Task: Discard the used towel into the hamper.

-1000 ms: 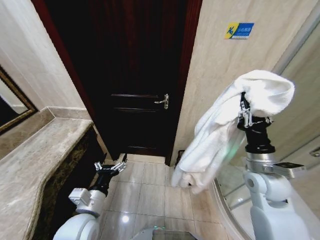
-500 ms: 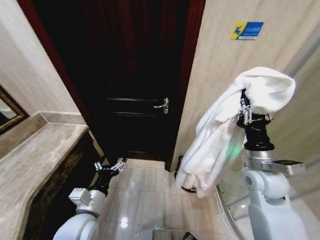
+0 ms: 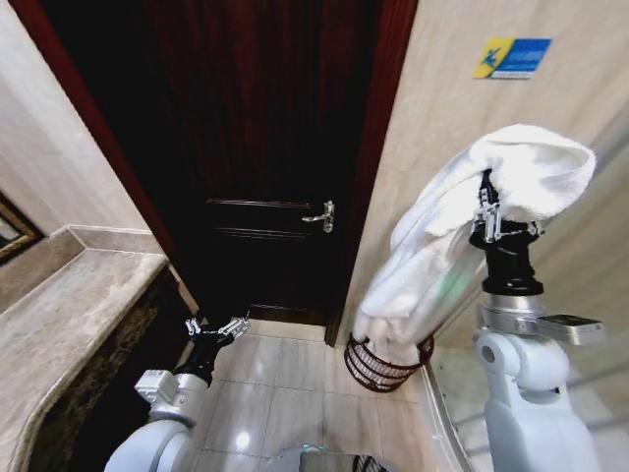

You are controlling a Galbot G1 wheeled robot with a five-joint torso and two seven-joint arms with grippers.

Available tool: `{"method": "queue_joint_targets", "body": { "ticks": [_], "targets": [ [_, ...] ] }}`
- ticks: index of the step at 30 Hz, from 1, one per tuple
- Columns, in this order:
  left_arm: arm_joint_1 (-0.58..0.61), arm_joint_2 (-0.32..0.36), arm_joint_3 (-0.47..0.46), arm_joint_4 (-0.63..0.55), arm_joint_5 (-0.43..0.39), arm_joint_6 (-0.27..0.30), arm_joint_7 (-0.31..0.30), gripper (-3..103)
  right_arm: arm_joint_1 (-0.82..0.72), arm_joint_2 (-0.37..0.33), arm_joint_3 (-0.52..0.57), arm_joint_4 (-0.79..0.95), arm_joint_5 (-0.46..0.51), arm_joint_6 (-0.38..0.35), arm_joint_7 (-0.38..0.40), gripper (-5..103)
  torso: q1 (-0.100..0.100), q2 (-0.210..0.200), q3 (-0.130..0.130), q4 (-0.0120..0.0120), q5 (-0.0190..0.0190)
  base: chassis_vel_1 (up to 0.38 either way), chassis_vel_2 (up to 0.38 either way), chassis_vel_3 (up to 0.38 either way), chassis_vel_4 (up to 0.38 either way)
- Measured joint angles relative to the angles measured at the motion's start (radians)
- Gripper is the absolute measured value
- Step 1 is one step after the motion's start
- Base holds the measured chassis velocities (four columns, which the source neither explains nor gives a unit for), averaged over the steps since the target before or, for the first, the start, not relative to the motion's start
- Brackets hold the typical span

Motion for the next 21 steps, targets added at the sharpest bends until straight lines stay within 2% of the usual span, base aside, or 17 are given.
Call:
{"method": "queue_joint_targets", "body": {
  "ticks": [21],
  "targets": [
    [0.0, 0.0, 0.0, 0.0, 0.0, 0.0, 0.0, 100, 0.018, -0.053, -0.011, -0.119, 0.054, 0.064, -0.042, 18, 0.001, 0.0, 0.0, -0.0002, 0.0002, -0.073, -0.067, -0.069, -0.079]
  ]
}}
